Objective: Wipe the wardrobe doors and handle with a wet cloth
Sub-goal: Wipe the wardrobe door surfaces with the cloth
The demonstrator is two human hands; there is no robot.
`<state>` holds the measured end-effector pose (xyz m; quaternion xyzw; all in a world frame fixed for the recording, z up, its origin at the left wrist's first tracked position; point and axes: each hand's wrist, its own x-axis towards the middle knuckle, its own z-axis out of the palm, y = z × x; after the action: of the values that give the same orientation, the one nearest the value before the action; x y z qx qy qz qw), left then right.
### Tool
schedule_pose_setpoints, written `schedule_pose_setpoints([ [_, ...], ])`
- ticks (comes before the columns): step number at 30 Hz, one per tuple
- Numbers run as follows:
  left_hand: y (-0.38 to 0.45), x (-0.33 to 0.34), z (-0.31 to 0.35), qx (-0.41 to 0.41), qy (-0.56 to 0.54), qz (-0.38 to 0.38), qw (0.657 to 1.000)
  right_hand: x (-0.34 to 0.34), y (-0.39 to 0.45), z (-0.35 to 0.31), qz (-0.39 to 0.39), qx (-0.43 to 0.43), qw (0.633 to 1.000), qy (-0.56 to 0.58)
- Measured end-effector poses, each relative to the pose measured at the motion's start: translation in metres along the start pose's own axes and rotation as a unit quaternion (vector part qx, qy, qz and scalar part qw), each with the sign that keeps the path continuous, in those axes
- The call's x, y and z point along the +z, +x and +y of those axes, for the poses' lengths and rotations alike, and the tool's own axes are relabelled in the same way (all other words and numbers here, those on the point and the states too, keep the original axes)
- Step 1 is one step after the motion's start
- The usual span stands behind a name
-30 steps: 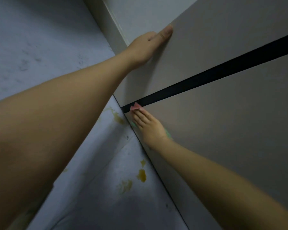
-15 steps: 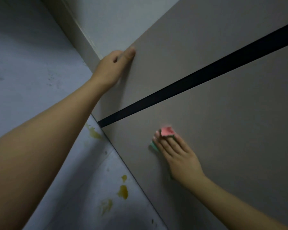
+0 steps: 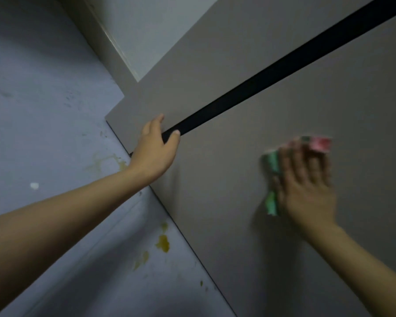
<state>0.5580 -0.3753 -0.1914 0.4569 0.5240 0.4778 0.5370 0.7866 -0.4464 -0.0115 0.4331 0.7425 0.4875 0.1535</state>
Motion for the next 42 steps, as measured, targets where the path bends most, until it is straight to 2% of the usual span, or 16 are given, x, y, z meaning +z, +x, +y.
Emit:
schedule_pose_setpoints([
  [3,-0.013,0.010,-0.001,0.017,0.022,-0.037,0.999,-0.001,0.021,0.008,0.044,0.056,0.997,-0.006],
  [6,-0.015,0.012,0.001,0.013,0.030,-0.040,0.999,0.028,0.047,-0.050,0.052,0.000,0.998,0.039],
  [9,-0.022,0.012,0.000,0.018,0.041,-0.048,0.998,0.072,0.029,-0.130,-0.042,-0.151,0.988,0.010],
  [12,-0.037,0.010,-0.009,0.020,0.061,-0.081,0.995,0.090,-0.017,-0.165,-0.175,-0.223,0.959,0.004],
  [14,-0.043,0.009,-0.019,0.018,0.074,-0.089,0.993,0.084,-0.048,-0.154,-0.211,-0.231,0.950,0.015],
  [16,-0.042,0.008,-0.030,-0.001,0.074,-0.076,0.994,0.074,-0.070,-0.125,-0.187,-0.199,0.960,0.058],
  [19,-0.039,0.011,-0.042,-0.043,0.069,-0.072,0.994,0.048,-0.060,-0.077,-0.079,-0.085,0.990,0.079],
  [21,-0.033,0.012,-0.046,-0.051,0.074,-0.065,0.994,0.046,-0.037,-0.072,-0.023,-0.052,0.997,0.054],
  [24,-0.026,0.008,-0.051,-0.051,0.082,-0.047,0.994,0.058,0.003,-0.113,-0.064,-0.092,0.993,0.019],
  [28,-0.033,0.008,-0.059,-0.066,0.090,-0.054,0.992,0.083,0.025,-0.194,-0.222,-0.231,0.946,-0.043],
  [31,-0.045,0.015,-0.063,-0.071,0.087,-0.078,0.991,0.097,0.002,-0.222,-0.265,-0.332,0.903,-0.064],
  [34,-0.047,0.020,-0.064,-0.072,0.092,-0.088,0.989,0.102,-0.041,-0.218,-0.315,-0.407,0.856,-0.053],
  [37,-0.050,0.028,-0.060,-0.064,0.094,-0.099,0.989,0.103,-0.101,-0.199,-0.372,-0.444,0.814,-0.029],
  [40,-0.058,0.035,-0.055,-0.054,0.096,-0.114,0.987,0.098,-0.151,-0.174,-0.441,-0.440,0.782,0.008],
  [41,-0.061,0.037,-0.054,-0.054,0.099,-0.116,0.987,0.101,-0.162,-0.168,-0.450,-0.426,0.785,-0.002],
  [42,-0.064,0.040,-0.052,-0.052,0.105,-0.119,0.986,0.104,-0.170,-0.165,-0.435,-0.395,0.809,-0.017],
])
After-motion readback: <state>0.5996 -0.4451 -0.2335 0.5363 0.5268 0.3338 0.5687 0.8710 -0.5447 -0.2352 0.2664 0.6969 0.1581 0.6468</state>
